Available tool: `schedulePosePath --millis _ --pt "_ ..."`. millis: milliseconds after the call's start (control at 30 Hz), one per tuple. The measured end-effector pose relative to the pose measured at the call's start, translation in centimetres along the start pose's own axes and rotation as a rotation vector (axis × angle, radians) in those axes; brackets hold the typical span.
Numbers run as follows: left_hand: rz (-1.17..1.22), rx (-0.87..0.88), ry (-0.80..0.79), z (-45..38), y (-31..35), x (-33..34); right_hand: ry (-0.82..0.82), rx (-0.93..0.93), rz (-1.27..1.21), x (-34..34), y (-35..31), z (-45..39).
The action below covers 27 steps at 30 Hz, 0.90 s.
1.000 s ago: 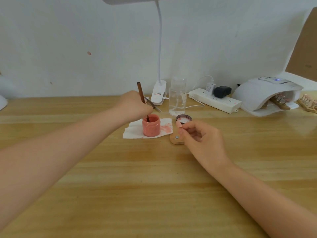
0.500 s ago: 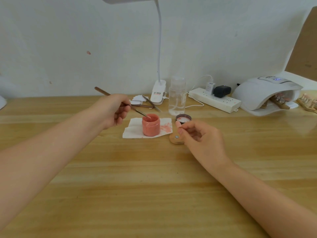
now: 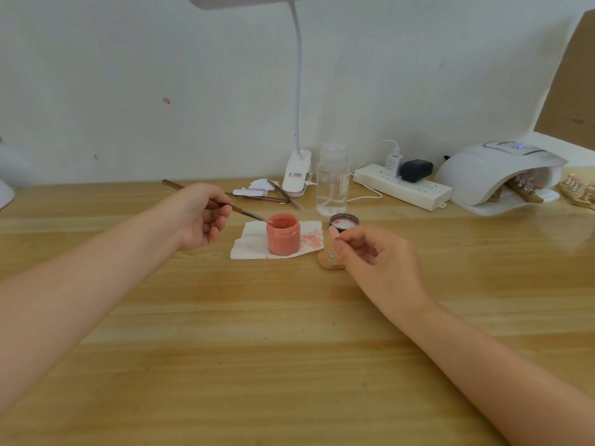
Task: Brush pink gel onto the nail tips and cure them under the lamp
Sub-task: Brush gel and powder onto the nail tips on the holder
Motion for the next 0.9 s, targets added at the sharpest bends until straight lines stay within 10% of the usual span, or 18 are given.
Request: schedulePosePath --millis 900 --pt "0.139 0.043 0.07 -0.2 -0.5 -0.7 -0.014 -0.011 -0.014 0.1 -0.1 0.0"
Point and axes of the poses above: each hand's wrist, its own z-axis away from the middle knuckle, its own x-axis out of the palm, y = z × x, the point moved 9 cm from there along -z, towards the middle knuckle, and after that the axes turned 10 degrees about -z, right-handed, at the moved point
